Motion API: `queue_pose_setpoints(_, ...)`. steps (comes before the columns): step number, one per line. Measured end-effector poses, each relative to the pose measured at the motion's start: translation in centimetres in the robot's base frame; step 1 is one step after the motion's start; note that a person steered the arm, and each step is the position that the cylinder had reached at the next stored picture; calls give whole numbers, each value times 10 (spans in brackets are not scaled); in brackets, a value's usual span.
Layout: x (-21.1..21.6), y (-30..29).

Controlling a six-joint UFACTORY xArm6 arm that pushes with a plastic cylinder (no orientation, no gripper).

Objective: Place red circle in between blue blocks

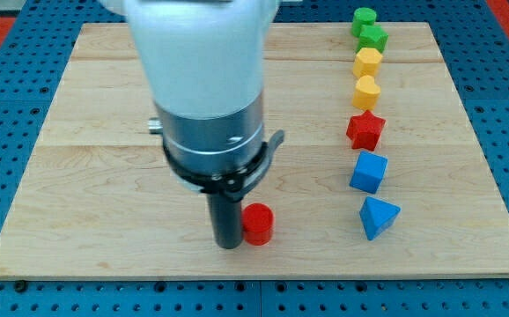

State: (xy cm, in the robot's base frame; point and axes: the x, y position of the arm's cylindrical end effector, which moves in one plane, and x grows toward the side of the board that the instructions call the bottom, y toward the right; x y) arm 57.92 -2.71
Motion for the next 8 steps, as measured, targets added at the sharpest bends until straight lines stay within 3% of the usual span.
queue_pose_setpoints(4, -33, 92)
queue_pose_setpoints(8, -59, 101)
